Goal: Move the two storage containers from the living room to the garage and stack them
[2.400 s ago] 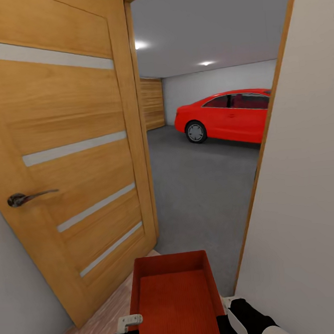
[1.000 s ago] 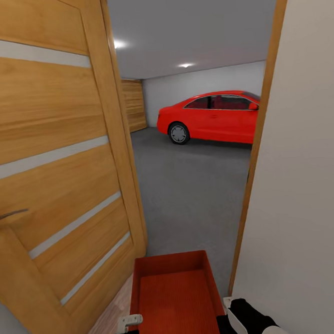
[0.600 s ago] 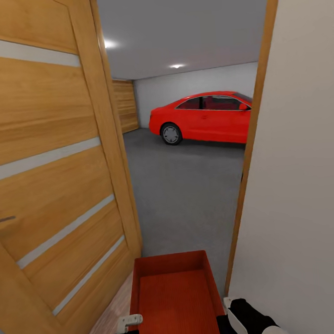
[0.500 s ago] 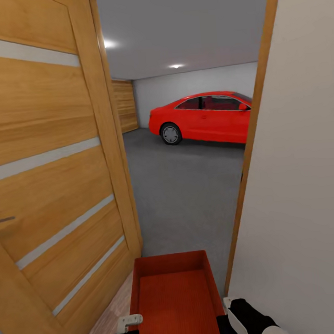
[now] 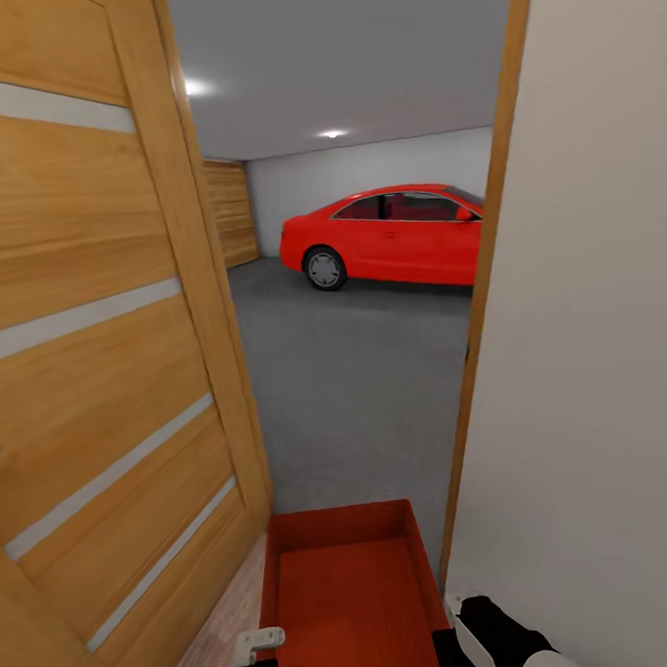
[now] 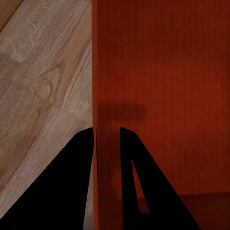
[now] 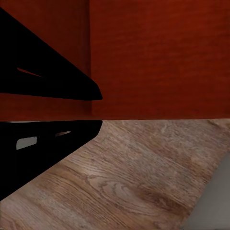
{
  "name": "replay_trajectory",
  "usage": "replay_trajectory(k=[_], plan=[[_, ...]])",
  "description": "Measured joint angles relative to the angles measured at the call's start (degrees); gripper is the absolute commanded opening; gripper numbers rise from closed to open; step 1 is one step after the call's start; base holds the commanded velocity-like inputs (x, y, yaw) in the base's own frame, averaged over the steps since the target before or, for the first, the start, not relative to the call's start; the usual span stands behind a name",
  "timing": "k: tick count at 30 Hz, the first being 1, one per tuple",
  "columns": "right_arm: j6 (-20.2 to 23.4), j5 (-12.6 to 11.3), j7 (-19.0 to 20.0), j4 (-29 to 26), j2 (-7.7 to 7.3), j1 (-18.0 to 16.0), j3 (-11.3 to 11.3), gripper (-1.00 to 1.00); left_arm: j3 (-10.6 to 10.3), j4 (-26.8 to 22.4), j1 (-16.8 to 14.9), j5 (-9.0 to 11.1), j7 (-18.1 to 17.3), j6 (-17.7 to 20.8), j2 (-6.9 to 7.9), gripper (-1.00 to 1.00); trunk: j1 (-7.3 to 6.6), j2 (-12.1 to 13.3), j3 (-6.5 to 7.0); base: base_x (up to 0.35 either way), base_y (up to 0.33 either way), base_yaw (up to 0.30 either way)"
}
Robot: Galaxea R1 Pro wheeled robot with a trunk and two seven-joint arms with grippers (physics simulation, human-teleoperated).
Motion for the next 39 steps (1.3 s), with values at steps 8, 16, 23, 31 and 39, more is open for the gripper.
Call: replay_trajectory(k=[8,16,23,31,39], plan=[[-2.4,-0.4,1.7,0.1,-1.17,0.0,0.6,-1.00,-0.8,0.0,0.0,0.5,1.7,-2.3,-1.08,-1.00,0.00,0.0,-0.01,0.008,0.021,-0.031],[-1.3,-0.6,1.9,0.1,-1.55,0.0,0.8,-1.00,-0.7,0.0,0.0,0.4,2.0,-1.3,-1.45,-1.00,0.00,0.0,0.00,0.018,0.062,-0.139],[-0.4,-0.1,1.9,0.0,-1.51,0.0,0.4,-1.00,-0.5,0.0,0.0,0.3,1.9,-0.4,-1.46,-1.00,0.00,0.0,0.00,0.033,0.072,-0.038],[-0.3,-0.4,1.9,0.1,-1.61,0.0,0.6,-1.00,-0.6,0.0,0.0,0.3,2.0,-0.4,-1.53,-1.00,-0.01,0.0,0.00,0.036,0.062,-0.004],[-1.2,0.0,1.9,0.0,-1.37,0.0,0.3,-1.00,-0.5,0.0,0.0,0.3,1.8,-1.2,-1.33,-1.00,-0.01,0.0,0.00,0.126,0.174,-0.109]])
